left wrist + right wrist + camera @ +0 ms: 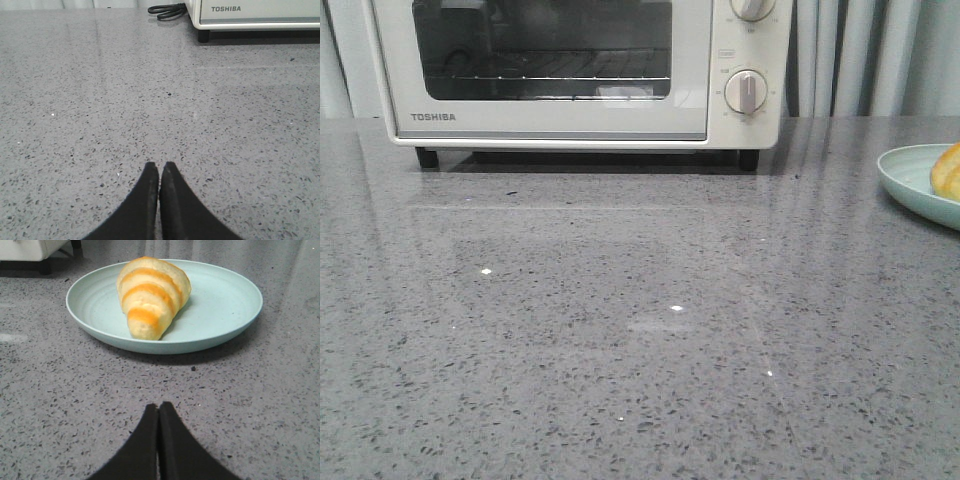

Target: Put bread in oven

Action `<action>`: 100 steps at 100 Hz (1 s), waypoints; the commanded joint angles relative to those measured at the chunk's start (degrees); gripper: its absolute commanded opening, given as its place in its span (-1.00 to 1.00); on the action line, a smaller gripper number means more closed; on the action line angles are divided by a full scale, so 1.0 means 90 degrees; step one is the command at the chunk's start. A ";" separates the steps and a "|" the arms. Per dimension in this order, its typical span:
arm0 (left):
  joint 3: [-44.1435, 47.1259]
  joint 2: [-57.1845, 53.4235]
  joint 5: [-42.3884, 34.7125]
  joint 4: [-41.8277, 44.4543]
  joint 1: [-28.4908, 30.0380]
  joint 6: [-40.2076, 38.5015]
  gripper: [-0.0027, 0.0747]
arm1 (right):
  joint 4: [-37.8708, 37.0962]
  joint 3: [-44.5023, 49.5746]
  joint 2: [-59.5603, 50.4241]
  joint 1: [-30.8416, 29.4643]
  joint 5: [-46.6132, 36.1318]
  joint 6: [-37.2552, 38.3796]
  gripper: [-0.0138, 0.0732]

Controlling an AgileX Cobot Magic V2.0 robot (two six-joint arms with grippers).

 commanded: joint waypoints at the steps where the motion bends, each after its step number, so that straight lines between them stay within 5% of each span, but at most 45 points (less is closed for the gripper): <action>1: 0.0142 -0.0186 -0.0456 0.0000 -0.0053 -0.0056 -0.99 | -0.0048 0.0165 -0.0118 -0.0045 -0.0141 -0.0043 -0.86; 70: 0.0142 -0.0186 -0.0735 0.0000 -0.0053 -0.0056 -0.99 | -0.0048 0.0165 -0.0118 -0.0045 -0.0165 -0.0043 -0.86; 100: 0.0142 -0.0186 -0.2138 -0.0207 -0.0053 -0.0056 -0.99 | -0.0033 0.0165 -0.0118 -0.0045 -0.0877 -0.0029 -0.86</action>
